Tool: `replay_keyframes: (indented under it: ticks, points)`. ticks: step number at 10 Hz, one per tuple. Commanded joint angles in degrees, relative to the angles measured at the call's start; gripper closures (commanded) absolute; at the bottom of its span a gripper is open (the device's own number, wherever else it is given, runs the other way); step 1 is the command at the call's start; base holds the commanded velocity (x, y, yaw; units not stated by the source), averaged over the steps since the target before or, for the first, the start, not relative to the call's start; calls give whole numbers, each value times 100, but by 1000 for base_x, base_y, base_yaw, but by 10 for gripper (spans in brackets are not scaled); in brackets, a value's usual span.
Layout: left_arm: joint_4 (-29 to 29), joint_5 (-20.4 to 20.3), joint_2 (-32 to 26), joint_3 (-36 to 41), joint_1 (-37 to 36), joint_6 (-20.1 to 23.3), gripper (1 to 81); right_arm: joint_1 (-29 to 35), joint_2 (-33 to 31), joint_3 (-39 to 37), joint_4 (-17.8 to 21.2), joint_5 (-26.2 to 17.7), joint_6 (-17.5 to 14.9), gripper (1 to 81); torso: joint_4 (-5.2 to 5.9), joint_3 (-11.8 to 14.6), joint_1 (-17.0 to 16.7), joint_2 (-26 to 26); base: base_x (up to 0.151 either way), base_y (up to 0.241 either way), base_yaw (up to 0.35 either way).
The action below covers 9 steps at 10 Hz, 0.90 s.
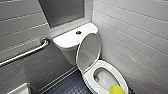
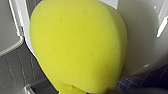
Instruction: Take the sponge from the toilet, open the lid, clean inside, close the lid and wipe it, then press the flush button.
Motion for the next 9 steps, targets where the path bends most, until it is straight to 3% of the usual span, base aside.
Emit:
replay_keyframes:
  ticks: [1,5,8,9]
  points:
    - [77,239,-5,89,191,102,10,86,-818,334,-30,-381,42,811,0,0,0,0,0,0,0]
    - [59,46,-111,89,139,155,10,-563,-1496,572,-100,-417,24,811,0,0,0,0,0,0,0]
    - [6,-262,-392,133,-2,120,10,-1390,-1557,362,-487,-355,24,811,0,0,0,0,0,0,0]
    - [15,-262,-427,133,-55,111,10,-1724,-1505,125,-557,-32,15,811,0,0,0,0,0,0,0]
